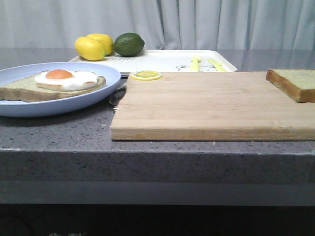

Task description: Place bread and move sandwich to tray

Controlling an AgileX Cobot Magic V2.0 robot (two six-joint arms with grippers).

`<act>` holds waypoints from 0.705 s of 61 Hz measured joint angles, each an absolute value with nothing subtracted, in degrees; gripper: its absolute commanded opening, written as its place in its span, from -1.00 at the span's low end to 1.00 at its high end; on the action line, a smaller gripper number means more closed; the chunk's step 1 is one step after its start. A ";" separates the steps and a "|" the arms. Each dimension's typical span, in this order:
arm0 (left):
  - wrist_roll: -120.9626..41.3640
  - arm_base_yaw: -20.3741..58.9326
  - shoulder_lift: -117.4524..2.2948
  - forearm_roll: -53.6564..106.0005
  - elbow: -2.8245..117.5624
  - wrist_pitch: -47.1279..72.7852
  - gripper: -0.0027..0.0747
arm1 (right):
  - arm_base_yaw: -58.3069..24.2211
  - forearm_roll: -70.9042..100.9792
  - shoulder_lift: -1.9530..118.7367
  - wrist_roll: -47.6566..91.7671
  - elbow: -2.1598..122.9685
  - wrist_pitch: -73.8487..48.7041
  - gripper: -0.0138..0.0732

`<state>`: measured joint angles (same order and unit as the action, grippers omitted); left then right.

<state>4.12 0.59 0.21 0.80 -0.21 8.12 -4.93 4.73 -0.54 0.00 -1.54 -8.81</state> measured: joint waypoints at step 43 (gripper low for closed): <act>4.12 0.59 -7.38 2.07 24.18 9.88 -0.98 | -4.93 10.32 5.53 0.00 21.47 -17.94 -0.82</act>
